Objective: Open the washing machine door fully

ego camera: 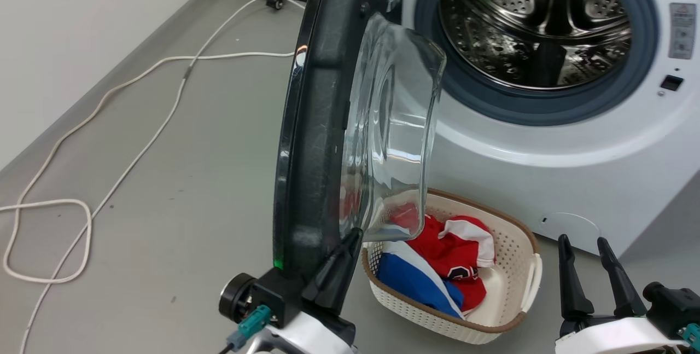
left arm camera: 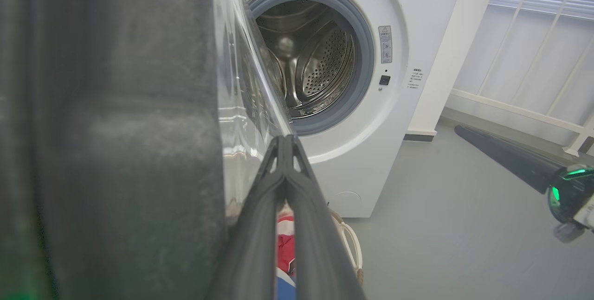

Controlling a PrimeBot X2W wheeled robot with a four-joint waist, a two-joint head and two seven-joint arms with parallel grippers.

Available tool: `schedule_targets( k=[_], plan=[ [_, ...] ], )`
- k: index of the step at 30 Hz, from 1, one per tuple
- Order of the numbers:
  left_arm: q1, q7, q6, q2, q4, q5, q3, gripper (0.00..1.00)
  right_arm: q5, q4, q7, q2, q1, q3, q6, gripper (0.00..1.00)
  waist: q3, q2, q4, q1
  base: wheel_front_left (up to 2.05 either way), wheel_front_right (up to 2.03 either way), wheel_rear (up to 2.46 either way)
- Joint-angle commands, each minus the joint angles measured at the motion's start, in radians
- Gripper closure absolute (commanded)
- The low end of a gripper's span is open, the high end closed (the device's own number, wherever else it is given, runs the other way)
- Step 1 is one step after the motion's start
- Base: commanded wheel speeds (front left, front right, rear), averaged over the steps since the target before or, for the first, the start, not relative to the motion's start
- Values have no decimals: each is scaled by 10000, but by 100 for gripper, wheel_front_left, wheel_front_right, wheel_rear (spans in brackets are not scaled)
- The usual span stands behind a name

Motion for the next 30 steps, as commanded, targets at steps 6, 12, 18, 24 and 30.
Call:
schedule_targets(
  k=[6, 12, 18, 24, 30],
  plan=[
    [-241, -108, 262, 213, 94, -317, 733, 100, -126, 71, -26, -2, -146, 96, -3, 0, 211, 0, 552, -1, 0, 0, 0],
    [-324, -154, 471, 499, 70, -641, 1723, 100, -249, 111, -26, -271, -329, 282, -3, 0, 616, 0, 736, -1, 0, 0, 0],
    [-639, -153, 484, 890, 51, -860, 2891, 100, -288, 94, -17, -616, -442, 242, -3, 0, 1169, 0, 695, -1, 0, 0, 0],
    [-1089, -154, 325, 1353, 465, -1090, 3932, 100, -369, -38, 115, -821, -619, 260, -3, 0, 1671, 0, 507, -1, 0, 0, 0],
    [-1669, -153, 171, 1735, 1119, -1283, 4705, 100, -470, -284, 339, -981, -690, 93, -3, 0, 2160, 0, 339, -1, 0, 0, 0]
  ],
)
